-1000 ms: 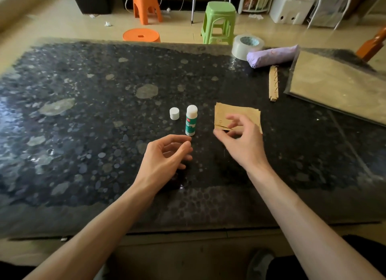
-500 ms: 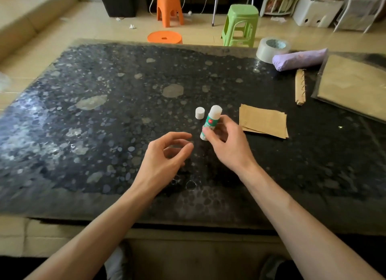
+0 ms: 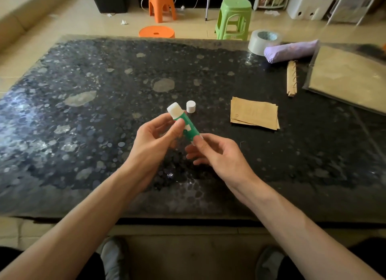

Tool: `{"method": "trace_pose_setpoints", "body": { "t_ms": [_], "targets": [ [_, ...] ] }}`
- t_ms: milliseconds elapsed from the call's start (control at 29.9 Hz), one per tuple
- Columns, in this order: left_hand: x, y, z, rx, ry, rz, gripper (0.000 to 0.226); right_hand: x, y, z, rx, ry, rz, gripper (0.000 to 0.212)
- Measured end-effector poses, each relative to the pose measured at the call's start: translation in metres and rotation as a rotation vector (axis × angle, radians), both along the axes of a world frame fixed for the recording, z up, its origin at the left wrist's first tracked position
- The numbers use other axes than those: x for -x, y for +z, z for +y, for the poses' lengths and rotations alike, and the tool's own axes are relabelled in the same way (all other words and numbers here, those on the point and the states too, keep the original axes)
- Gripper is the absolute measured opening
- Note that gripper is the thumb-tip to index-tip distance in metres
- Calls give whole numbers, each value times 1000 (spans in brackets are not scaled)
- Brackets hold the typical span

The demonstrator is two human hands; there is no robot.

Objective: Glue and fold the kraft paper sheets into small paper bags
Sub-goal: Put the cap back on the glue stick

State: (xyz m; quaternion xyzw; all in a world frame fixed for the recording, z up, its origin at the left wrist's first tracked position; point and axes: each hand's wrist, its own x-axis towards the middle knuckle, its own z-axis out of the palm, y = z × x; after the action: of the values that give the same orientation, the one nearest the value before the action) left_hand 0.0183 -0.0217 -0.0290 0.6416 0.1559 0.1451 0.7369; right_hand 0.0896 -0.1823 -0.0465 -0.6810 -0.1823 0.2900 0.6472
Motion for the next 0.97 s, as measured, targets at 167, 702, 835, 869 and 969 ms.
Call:
{"method": "trace_pose_setpoints", "body": {
  "t_ms": [167, 702, 835, 869, 969],
  "targets": [
    [-2, -4, -3, 29, -47, -20, 24, -1, 10, -10, -181, -93, 267, 30],
    [8, -5, -6, -6, 30, -63, 24, 8, 11, -9, -138, -146, 68, 31],
    [9, -4, -8, -14, 21, -66, 23, 8, 10, -10, -104, -178, 46, 29],
    [9, -4, -8, -13, 18, -68, 23, 8, 10, -10, -105, -177, 28, 27],
    [9, -5, -7, -10, 22, -69, 24, 7, 11, -12, -123, -167, 30, 28]
  ]
}}
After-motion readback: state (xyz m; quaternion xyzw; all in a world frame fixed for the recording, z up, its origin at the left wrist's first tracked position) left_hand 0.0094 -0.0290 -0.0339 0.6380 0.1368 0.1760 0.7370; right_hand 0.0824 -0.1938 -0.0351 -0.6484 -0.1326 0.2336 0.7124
